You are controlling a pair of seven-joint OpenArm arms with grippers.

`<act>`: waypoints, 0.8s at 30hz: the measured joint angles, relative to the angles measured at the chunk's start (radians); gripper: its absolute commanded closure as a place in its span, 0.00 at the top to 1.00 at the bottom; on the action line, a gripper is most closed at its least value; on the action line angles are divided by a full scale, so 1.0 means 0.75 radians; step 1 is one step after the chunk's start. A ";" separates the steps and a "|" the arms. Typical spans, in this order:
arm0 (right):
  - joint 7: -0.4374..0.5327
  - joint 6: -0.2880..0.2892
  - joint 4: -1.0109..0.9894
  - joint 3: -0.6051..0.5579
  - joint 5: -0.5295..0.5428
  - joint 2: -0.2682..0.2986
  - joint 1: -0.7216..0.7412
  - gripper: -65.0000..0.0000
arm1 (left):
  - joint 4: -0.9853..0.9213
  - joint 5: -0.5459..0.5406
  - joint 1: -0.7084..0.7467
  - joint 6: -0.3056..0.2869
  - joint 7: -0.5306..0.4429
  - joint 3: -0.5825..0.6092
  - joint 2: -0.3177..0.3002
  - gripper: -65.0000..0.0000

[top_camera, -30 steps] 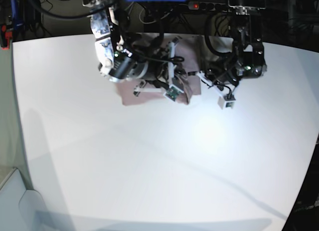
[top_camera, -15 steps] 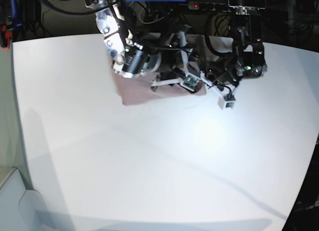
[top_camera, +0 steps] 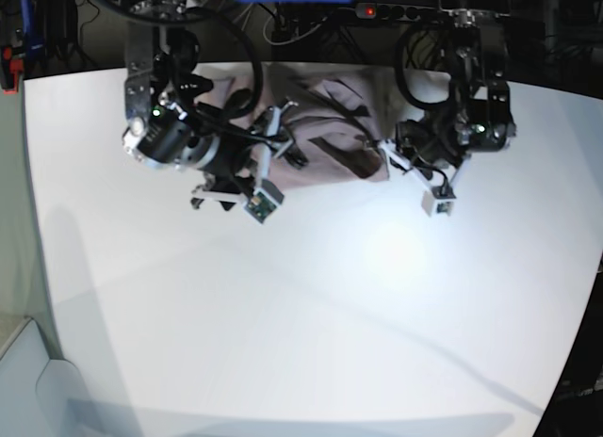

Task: Layout the t-shirt on the table in an organized manner, then fold the t-shirt properly
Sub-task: 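Lay the folded end down with the right gripper and move the left gripper aside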

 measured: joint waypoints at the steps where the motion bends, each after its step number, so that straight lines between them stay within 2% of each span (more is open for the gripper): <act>1: 0.003 0.001 0.001 0.011 0.006 0.014 -0.004 0.54 | 0.032 0.003 -0.002 0.001 0.009 -0.001 -0.014 0.00; 9: -0.003 0.001 0.069 0.157 0.016 0.098 -0.075 0.53 | 0.076 0.017 0.027 -0.002 0.055 -0.205 -0.080 0.00; 11: 0.003 0.001 0.073 0.198 0.015 0.110 -0.073 0.46 | 0.076 0.004 0.029 -0.003 0.061 -0.227 -0.081 0.00; 17: 0.006 0.001 0.069 0.209 0.009 0.125 -0.168 0.11 | 0.082 0.008 0.050 -0.004 0.057 -0.293 -0.115 0.00; 19: 0.013 -0.003 0.069 0.144 -0.002 0.109 -0.204 0.01 | 0.083 0.005 0.056 -0.003 0.060 -0.296 -0.117 0.00; 21: 0.020 -0.002 0.069 0.051 0.006 0.085 -0.232 0.00 | 0.084 0.004 0.053 -0.003 0.060 -0.295 -0.116 0.00; 24: 0.017 -0.002 0.069 -0.143 0.008 0.101 -0.253 0.00 | 0.085 0.001 0.053 -0.004 0.060 -0.293 -0.114 0.00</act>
